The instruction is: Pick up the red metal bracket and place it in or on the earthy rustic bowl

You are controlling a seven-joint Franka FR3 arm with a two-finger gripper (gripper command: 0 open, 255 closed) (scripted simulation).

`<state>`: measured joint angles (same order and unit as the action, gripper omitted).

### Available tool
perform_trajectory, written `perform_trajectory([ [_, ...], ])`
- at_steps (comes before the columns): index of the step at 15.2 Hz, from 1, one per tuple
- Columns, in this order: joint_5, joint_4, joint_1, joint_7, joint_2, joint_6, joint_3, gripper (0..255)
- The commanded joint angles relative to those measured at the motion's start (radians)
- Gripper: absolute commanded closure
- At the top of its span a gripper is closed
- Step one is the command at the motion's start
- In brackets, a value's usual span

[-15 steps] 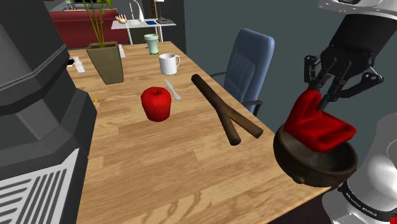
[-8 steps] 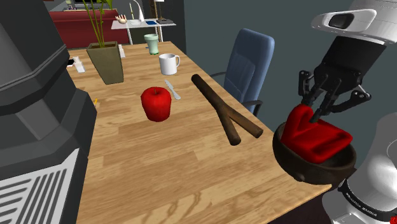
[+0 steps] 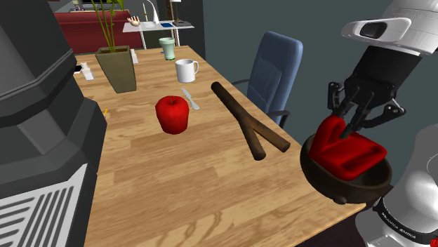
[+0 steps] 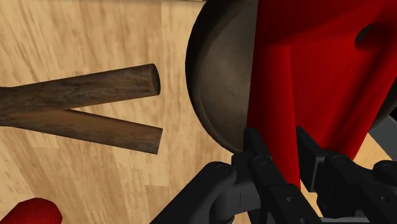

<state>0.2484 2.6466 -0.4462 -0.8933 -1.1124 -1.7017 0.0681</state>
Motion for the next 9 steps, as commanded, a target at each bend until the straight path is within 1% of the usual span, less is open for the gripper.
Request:
perform_trajectory([
  [1, -0.001, 0.004, 0.0, 0.0, 0.002, 0.002, 0.001, 0],
  [6, -0.001, 0.005, 0.0, -0.001, 0.001, 0.002, 0.0, 0],
  [9, -0.023, -0.102, 0.007, 0.002, 0.018, 0.093, -0.024, 0],
])
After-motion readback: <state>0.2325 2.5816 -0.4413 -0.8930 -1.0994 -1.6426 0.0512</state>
